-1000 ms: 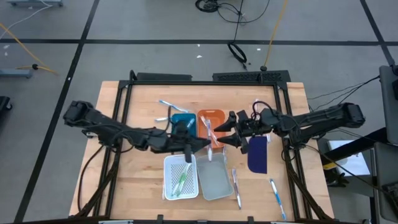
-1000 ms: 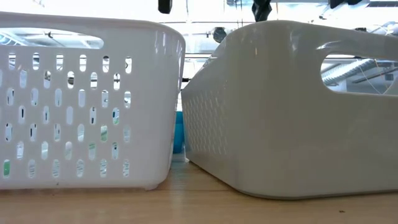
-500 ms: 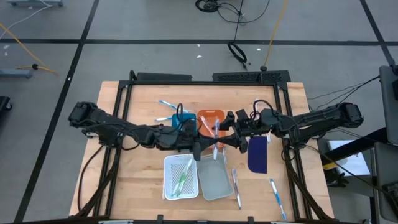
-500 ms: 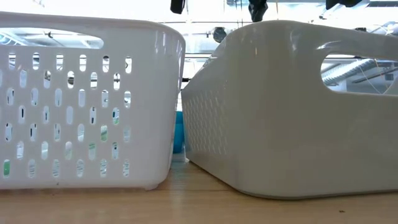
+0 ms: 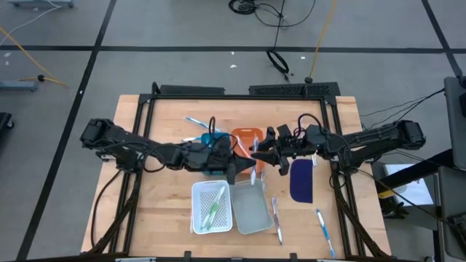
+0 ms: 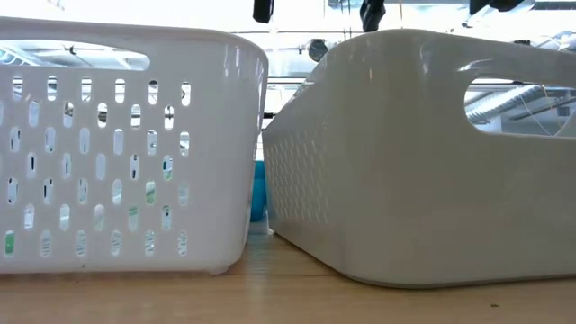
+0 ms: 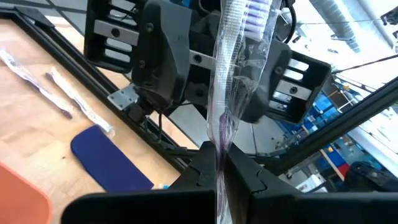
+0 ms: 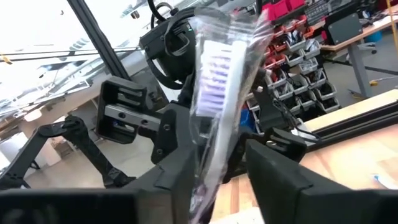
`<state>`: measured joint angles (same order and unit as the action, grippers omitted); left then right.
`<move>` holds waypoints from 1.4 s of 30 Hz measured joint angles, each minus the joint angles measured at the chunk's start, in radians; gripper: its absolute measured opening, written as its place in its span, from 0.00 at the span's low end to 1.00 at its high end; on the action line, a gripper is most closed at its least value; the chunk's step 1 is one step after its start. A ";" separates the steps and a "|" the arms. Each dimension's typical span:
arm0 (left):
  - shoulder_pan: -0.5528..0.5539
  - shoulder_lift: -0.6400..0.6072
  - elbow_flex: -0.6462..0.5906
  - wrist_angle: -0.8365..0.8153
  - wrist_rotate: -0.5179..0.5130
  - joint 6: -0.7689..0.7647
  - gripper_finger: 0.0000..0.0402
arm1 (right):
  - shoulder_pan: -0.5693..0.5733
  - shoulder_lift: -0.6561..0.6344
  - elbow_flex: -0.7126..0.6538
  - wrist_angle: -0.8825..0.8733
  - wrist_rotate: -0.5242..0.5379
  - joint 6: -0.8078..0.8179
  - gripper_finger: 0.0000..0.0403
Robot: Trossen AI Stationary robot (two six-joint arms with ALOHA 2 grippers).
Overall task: Pick & Place Toothbrushes
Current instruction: Put the purple toothbrush into the gray bin
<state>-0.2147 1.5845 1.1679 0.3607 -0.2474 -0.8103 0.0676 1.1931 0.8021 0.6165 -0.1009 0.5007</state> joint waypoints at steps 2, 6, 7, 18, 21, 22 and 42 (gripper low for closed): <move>0.005 0.000 0.000 0.000 0.010 0.002 0.00 | -0.004 0.000 0.000 0.000 0.000 -0.003 0.28; 0.013 0.000 0.000 -0.003 0.026 0.001 0.00 | -0.004 0.000 0.000 0.000 0.000 -0.027 0.14; 0.014 0.000 0.000 -0.006 0.029 0.001 0.00 | -0.004 0.000 0.000 0.000 0.000 -0.031 0.10; 0.015 0.000 -0.001 -0.033 0.028 0.007 0.00 | -0.003 0.000 0.000 -0.022 -0.001 -0.035 0.03; 0.016 0.000 -0.001 -0.032 0.027 0.005 0.04 | -0.003 0.000 0.000 -0.021 0.002 -0.039 0.03; 0.016 0.000 -0.001 -0.032 0.026 0.007 0.06 | -0.003 0.000 0.000 -0.021 0.004 -0.040 0.03; 0.003 -0.075 -0.002 -0.489 0.043 0.038 0.65 | -0.004 -0.027 0.000 -0.176 0.078 -0.019 0.03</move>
<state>-0.2117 1.5093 1.1664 -0.1287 -0.2040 -0.7727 0.0631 1.1665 0.8024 0.4400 -0.0224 0.4817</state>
